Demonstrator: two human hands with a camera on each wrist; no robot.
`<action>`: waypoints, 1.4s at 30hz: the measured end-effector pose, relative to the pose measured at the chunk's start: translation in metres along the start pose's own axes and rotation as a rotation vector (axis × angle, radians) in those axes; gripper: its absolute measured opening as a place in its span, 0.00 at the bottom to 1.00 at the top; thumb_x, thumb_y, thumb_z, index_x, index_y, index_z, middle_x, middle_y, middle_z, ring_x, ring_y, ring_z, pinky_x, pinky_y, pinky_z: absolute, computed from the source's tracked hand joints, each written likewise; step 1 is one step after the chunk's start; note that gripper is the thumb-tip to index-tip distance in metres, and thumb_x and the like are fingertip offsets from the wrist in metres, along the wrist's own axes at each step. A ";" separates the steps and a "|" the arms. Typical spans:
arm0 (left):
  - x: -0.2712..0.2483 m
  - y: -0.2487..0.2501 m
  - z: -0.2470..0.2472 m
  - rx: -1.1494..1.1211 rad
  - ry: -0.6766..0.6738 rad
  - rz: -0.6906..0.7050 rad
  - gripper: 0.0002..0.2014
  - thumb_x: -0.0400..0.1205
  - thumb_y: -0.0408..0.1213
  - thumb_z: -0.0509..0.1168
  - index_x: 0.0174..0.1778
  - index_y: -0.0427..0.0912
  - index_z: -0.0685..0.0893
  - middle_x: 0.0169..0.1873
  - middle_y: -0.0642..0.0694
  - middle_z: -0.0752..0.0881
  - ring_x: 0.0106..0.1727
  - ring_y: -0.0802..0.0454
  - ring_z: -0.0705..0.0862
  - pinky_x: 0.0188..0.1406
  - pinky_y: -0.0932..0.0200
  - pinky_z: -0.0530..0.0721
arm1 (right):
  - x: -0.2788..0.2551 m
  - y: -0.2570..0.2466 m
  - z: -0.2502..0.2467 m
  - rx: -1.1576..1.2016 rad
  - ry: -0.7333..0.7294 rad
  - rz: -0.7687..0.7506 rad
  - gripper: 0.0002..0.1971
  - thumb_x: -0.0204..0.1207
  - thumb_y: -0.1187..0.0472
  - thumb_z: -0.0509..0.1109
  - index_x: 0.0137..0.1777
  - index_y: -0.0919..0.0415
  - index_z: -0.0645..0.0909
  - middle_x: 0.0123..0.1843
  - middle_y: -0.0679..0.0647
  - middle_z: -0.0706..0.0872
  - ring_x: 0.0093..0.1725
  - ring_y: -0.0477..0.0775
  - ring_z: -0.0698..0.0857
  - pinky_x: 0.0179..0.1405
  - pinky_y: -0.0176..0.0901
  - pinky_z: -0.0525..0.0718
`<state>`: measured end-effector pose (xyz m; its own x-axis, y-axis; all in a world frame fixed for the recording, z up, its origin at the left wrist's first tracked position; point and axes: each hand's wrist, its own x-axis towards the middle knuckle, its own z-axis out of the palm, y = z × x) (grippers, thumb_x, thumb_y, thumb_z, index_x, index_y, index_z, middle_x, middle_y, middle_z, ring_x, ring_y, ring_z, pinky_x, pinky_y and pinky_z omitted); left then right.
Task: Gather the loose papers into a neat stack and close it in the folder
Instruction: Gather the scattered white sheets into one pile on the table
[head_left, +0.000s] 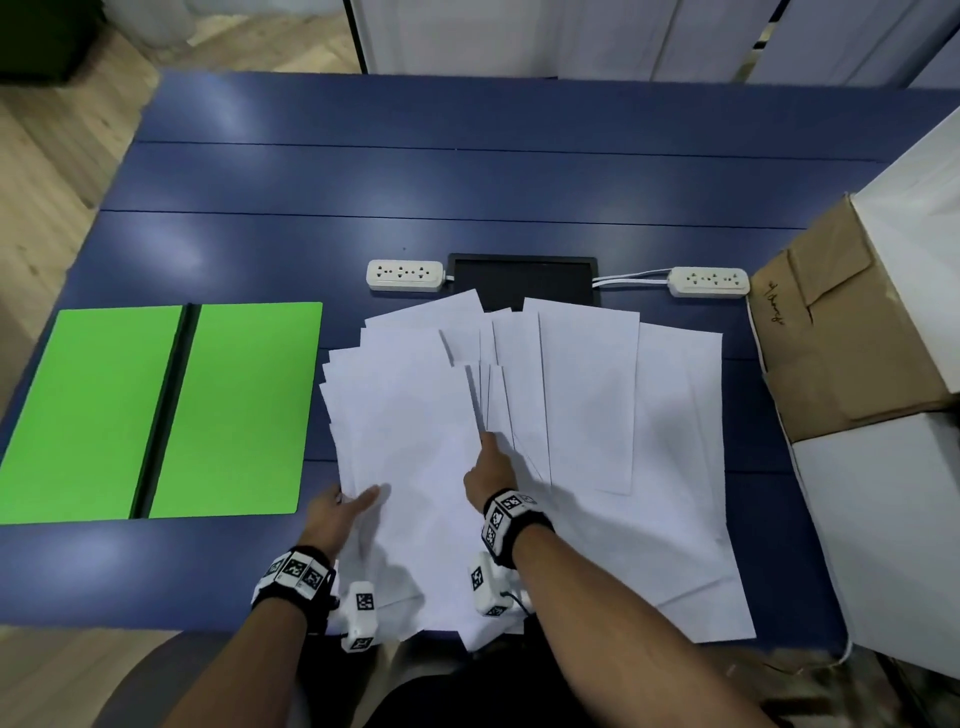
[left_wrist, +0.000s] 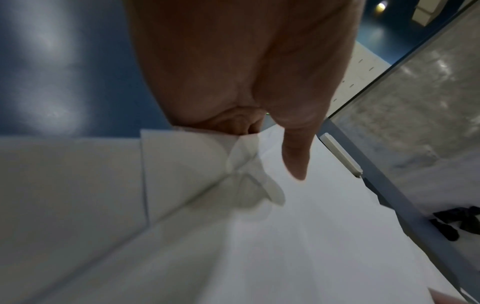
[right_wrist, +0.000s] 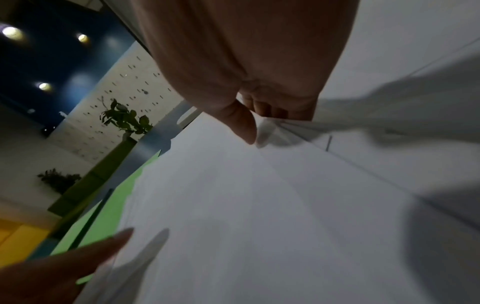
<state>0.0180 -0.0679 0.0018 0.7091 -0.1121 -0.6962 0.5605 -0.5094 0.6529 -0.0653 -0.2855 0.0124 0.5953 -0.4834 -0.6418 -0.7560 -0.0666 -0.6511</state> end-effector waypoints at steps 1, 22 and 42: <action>0.001 -0.002 0.000 0.000 -0.017 0.008 0.18 0.77 0.35 0.77 0.59 0.31 0.84 0.57 0.34 0.89 0.51 0.42 0.88 0.53 0.48 0.85 | -0.001 -0.001 0.002 -0.048 -0.031 -0.028 0.19 0.80 0.72 0.62 0.64 0.51 0.72 0.47 0.55 0.75 0.44 0.56 0.76 0.43 0.42 0.74; 0.014 -0.026 0.001 -0.086 -0.074 0.036 0.22 0.70 0.35 0.79 0.60 0.40 0.85 0.52 0.38 0.93 0.52 0.35 0.91 0.57 0.36 0.88 | -0.014 0.076 -0.035 -0.299 0.020 0.287 0.22 0.80 0.72 0.65 0.25 0.57 0.67 0.28 0.49 0.71 0.39 0.53 0.79 0.40 0.37 0.76; 0.022 -0.030 -0.001 0.005 -0.080 0.083 0.14 0.75 0.25 0.76 0.54 0.41 0.85 0.51 0.37 0.92 0.53 0.35 0.90 0.56 0.37 0.88 | 0.005 0.046 -0.044 -0.118 0.405 0.095 0.15 0.79 0.68 0.69 0.65 0.60 0.81 0.66 0.56 0.78 0.63 0.60 0.81 0.61 0.49 0.84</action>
<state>0.0175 -0.0545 -0.0331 0.7161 -0.2217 -0.6619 0.4993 -0.4999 0.7077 -0.1086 -0.3292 -0.0031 0.3842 -0.7941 -0.4709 -0.8423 -0.0928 -0.5309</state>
